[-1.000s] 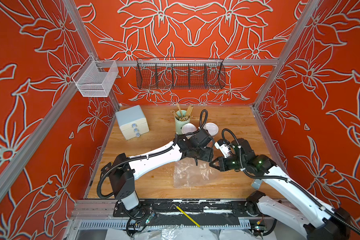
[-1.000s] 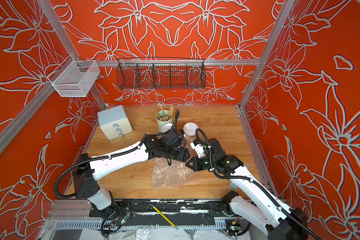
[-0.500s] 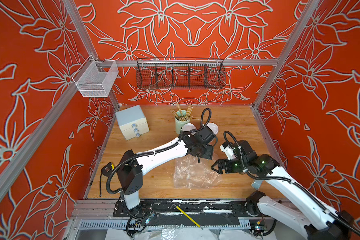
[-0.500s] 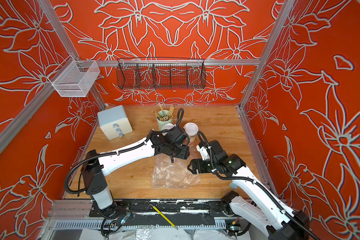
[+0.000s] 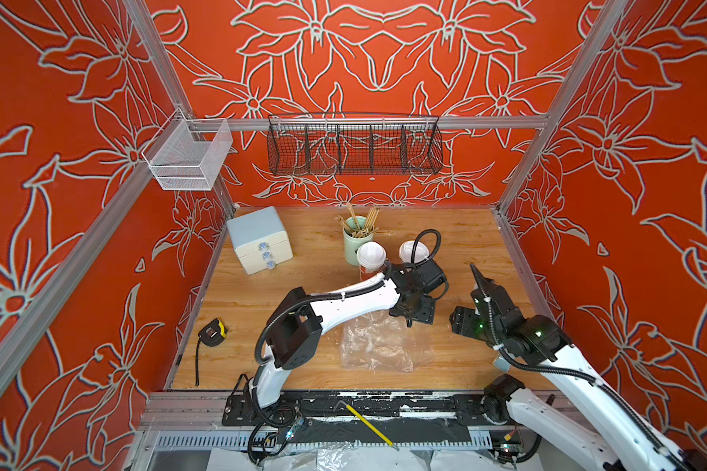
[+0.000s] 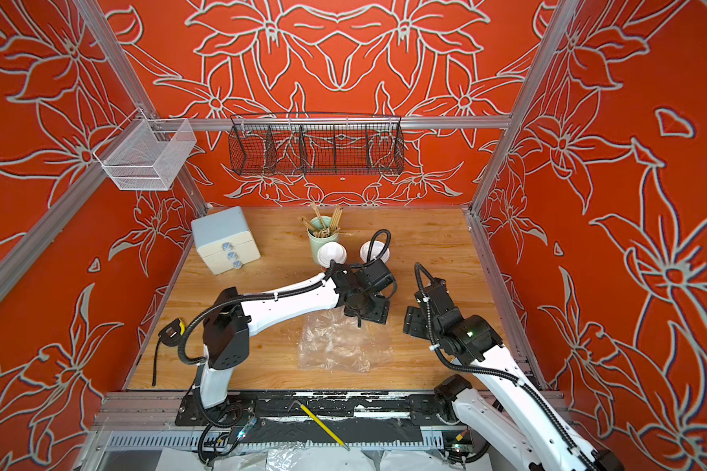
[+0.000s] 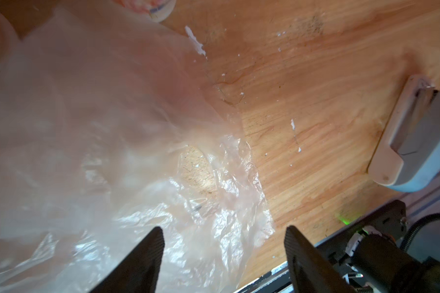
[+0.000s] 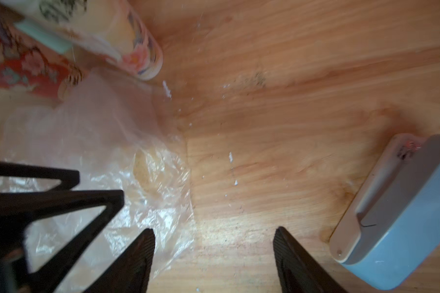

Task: Pack milk tea into plastic carrier bags
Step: Pick up the plastic carrier bag from the center of the board.

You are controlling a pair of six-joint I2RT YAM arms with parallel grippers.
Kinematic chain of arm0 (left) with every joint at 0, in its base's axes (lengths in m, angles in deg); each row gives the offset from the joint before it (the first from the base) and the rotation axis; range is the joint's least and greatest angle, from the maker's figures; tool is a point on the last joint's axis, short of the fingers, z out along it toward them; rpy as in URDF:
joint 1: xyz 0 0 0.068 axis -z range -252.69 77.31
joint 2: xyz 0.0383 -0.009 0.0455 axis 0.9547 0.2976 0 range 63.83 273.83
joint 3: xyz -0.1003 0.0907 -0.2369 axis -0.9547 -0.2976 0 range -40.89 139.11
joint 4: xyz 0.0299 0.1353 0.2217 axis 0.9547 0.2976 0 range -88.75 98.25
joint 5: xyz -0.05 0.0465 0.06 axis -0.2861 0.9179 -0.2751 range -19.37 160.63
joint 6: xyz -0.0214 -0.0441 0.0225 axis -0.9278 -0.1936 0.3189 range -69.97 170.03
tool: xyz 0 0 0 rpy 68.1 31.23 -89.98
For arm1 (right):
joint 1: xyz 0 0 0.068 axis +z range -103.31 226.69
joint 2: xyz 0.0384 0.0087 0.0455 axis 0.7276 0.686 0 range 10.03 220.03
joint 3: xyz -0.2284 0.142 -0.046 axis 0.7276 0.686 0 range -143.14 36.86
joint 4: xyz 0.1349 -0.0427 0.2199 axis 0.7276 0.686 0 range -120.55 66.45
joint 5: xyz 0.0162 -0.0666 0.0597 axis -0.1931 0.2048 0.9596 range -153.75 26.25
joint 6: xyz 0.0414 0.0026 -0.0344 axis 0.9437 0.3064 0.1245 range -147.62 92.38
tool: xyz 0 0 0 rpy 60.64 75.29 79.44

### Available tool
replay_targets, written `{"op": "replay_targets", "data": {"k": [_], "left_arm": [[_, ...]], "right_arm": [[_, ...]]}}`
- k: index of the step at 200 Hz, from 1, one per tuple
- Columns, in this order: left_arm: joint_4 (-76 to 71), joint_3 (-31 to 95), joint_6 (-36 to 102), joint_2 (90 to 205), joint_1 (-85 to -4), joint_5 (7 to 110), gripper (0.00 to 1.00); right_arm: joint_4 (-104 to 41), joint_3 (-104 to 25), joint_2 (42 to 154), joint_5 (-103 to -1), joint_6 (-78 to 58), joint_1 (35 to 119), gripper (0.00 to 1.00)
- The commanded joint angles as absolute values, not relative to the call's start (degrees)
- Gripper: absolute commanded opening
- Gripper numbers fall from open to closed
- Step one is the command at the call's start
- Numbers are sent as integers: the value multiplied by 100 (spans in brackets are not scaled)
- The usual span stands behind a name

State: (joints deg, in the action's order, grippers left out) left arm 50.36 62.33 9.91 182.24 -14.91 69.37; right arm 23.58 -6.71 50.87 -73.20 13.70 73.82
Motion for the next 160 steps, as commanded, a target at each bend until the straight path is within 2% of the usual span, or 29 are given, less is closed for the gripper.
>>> {"op": "replay_targets", "data": {"k": [1,66,160], "left_arm": [[5522,6612,919,18643,-1429,7002,77],[5843,7357,958,19464,-1424,6949,76],[6316,8099,1013,20139,-1453,6739,63]], "right_arm": [[2292,-552,4769,-8071,1960,7236,76],[2121,-507,4564,-7967,1892,7095,73],[2072,-389,4348,-7904,1919,7077,72]]}}
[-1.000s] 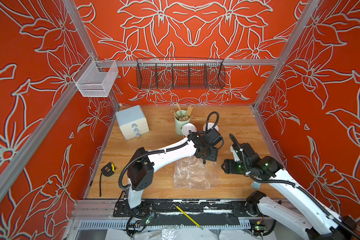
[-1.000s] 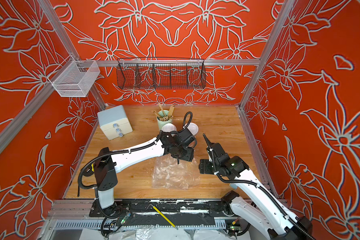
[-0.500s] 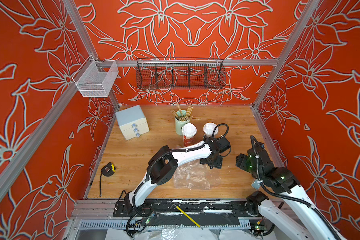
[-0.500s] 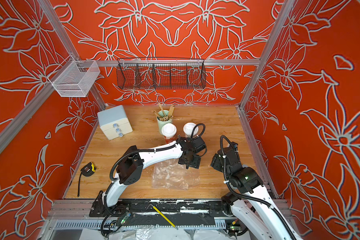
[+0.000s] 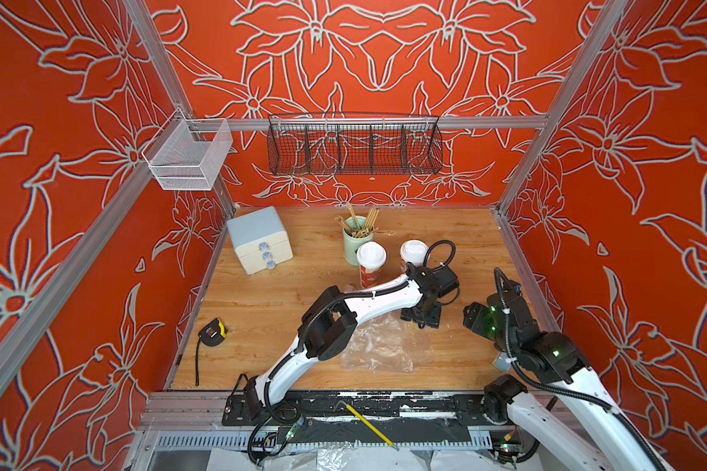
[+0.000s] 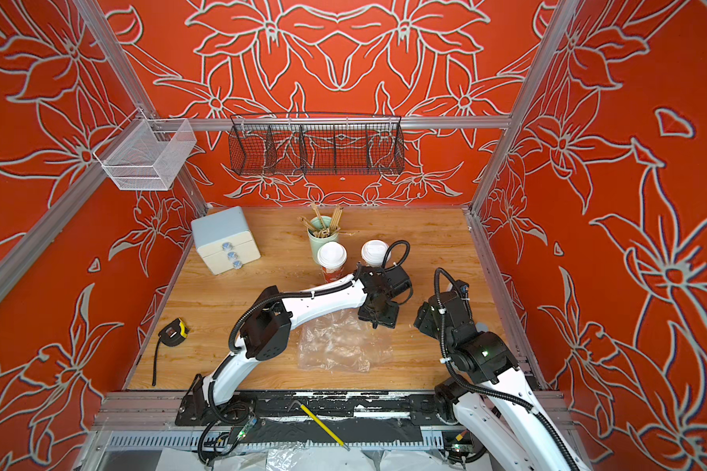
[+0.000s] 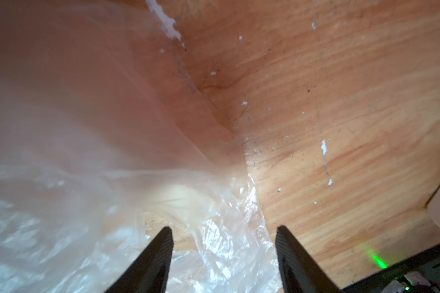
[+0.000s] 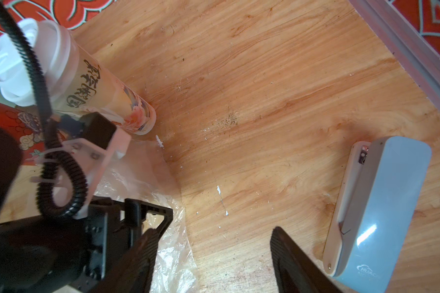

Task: Pack milk tea into plastic carrier bags
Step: Pick up the plastic carrier bag from the center of the board.

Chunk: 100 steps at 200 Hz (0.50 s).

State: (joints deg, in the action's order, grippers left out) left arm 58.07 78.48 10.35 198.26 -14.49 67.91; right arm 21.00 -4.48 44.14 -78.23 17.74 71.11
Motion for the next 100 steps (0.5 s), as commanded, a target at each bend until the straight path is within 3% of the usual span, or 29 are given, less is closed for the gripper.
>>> {"op": "replay_targets", "data": {"k": [1,53,85,100], "left_arm": [[6319,8096,1013,20147,-1452,6738,63],[6229,7847,951,20050,-1457,6811,59],[6308,7971,965,20113,-1476,6775,40],[6238,7866,943,19982,-1470,6847,38]], "right_arm": [[2075,-386,4345,-7904,1921,7077,72],[2025,-357,4276,-7885,1944,7077,72],[2007,-321,4232,-7863,1973,7075,72],[2028,-353,4230,-7877,1941,7070,72]]}}
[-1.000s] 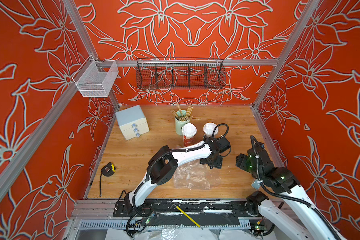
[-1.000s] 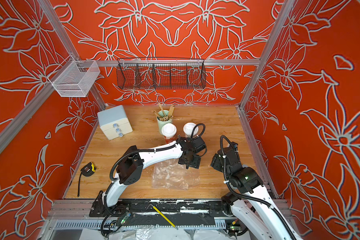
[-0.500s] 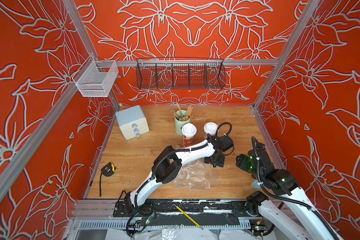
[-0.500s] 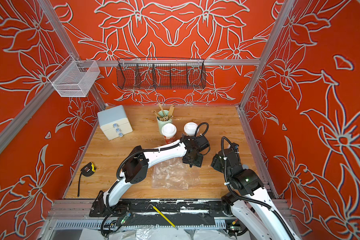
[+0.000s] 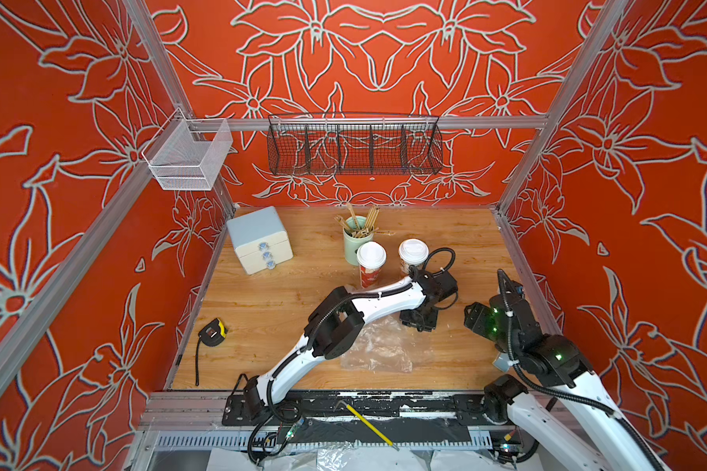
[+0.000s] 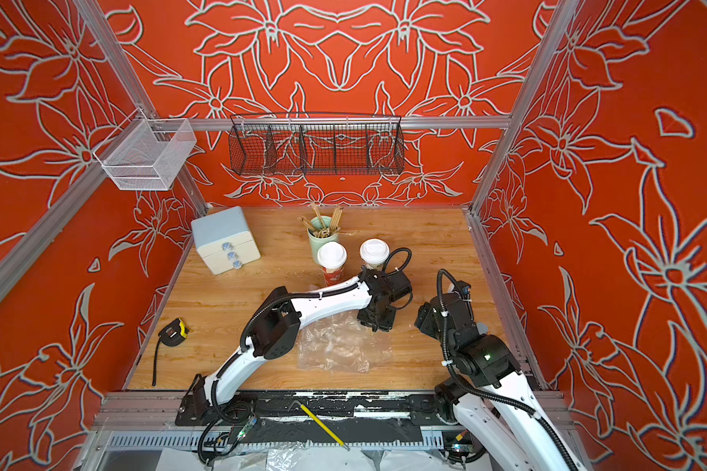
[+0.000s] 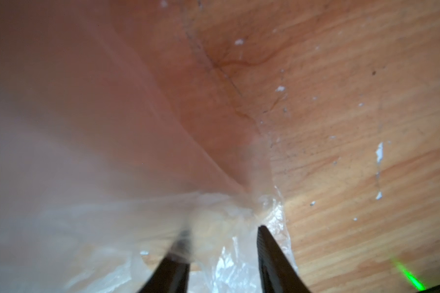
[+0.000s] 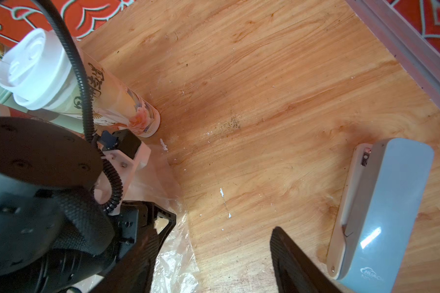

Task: Pack milk tea into plastic carrier bags
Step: Pick up the plastic carrier bag from the center of the board.

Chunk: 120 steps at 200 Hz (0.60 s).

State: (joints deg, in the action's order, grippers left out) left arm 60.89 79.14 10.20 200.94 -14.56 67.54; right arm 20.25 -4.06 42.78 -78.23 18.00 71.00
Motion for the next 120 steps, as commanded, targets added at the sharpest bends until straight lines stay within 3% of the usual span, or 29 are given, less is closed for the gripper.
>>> {"op": "replay_targets", "data": {"k": [1,74,120], "left_arm": [[6231,7852,943,19968,-1469,6849,38],[6035,7582,881,19530,-1459,6955,21],[5913,7475,916,19222,-1442,7054,0]], "right_arm": [[2031,-355,4234,-7877,1940,7069,72],[1910,-325,4327,-7733,1925,7068,72],[1882,-328,4351,-7685,1913,7068,72]]}}
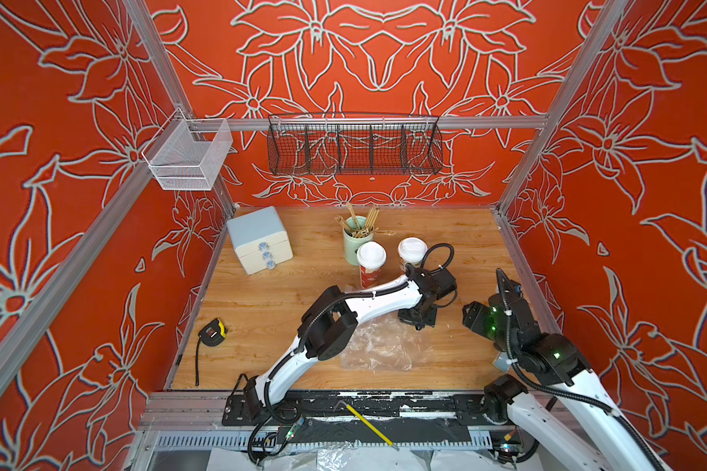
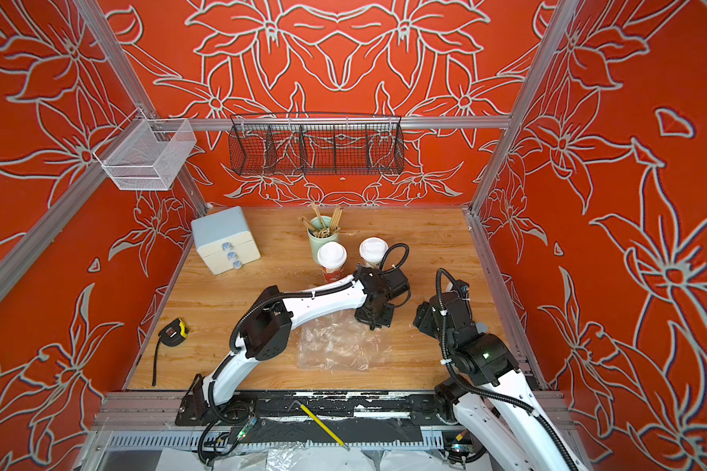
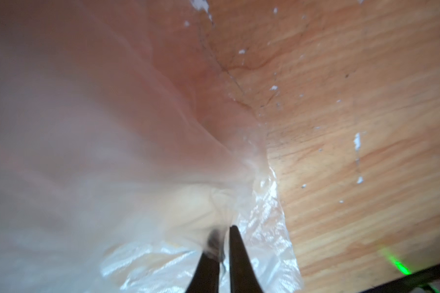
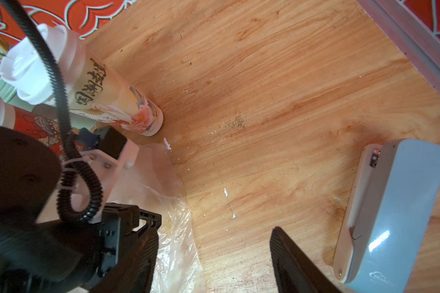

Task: Pack milk tea into plastic carrier bags
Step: Pick up the plastic carrier bag from the center of the board.

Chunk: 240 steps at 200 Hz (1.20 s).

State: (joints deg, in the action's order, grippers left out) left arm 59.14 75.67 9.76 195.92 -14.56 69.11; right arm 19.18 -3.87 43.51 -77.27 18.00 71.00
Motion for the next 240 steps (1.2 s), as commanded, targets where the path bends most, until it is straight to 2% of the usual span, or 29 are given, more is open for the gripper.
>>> {"op": "replay_targets", "data": {"k": [1,38,84,120,187,240], "left_arm": [[5915,7468,921,19218,-1446,7050,0],[5733,7074,1135,18580,-1460,7041,0],[4434,5340,1407,16798,-1810,5990,0],[3777,4492,1692,15579,-2159,5191,0],[2644,2971,1939,14072,-2845,3867,0],[2505,2673,2476,13747,-3125,3231,0]], "right_arm": [[1883,-325,4352,-7685,1909,7068,72],[1659,-378,4409,-7342,1622,7068,71],[1471,-1056,5150,-6702,943,7081,71],[1473,-1967,6029,-6404,361,7125,74],[2077,-3710,7584,-6740,-549,7392,88],[2635,-5126,8991,-7122,-1081,7562,93]]}}
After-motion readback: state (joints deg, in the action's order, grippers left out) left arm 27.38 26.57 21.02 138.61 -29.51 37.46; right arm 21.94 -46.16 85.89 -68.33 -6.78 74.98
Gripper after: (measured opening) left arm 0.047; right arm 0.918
